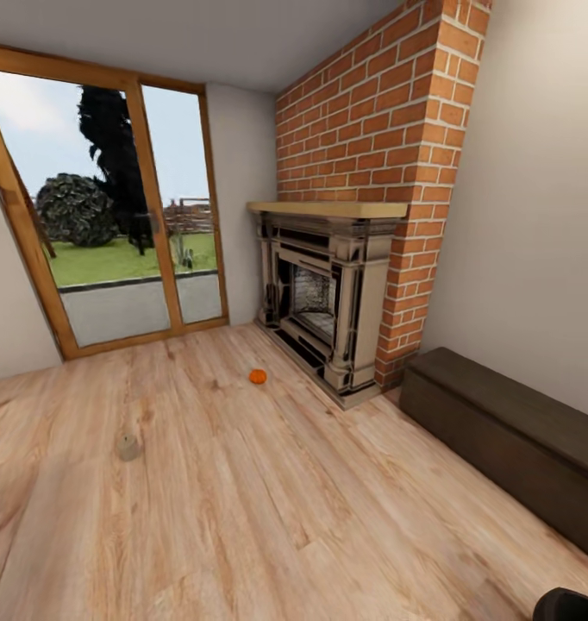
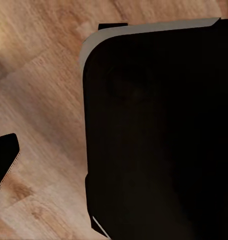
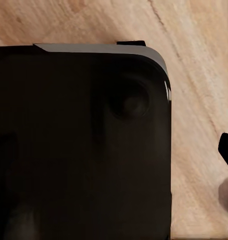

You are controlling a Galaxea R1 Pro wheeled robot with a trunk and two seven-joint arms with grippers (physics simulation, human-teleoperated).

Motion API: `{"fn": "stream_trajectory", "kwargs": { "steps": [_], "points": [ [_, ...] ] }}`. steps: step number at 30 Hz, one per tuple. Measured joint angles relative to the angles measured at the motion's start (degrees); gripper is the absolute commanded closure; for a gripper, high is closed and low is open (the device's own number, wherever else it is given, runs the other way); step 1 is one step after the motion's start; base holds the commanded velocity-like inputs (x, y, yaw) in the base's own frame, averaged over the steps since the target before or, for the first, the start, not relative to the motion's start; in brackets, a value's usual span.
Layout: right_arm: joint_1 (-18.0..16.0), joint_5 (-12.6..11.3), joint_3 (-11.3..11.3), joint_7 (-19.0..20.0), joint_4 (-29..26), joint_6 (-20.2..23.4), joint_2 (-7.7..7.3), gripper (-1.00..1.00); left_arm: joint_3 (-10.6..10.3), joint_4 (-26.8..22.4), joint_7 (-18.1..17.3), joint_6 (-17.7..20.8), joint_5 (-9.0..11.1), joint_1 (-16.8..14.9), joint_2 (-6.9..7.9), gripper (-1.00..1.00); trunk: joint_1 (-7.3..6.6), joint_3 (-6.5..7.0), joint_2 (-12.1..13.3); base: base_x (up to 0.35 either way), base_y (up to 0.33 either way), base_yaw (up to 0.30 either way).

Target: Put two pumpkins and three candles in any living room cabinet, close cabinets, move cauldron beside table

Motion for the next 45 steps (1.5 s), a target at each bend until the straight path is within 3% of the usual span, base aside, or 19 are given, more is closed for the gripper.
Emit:
{"fn": "stream_trajectory", "kwargs": {
  "steps": [45],
  "points": [
    [0.0,0.0,0.0,0.0,0.0,-0.4,-0.01,-1.0,0.0,0.0,0.0,0.0,0.1,0.0,0.08,-1.0,0.0,0.0,0.0,0.0,0.0,-0.291]
  ]
}}
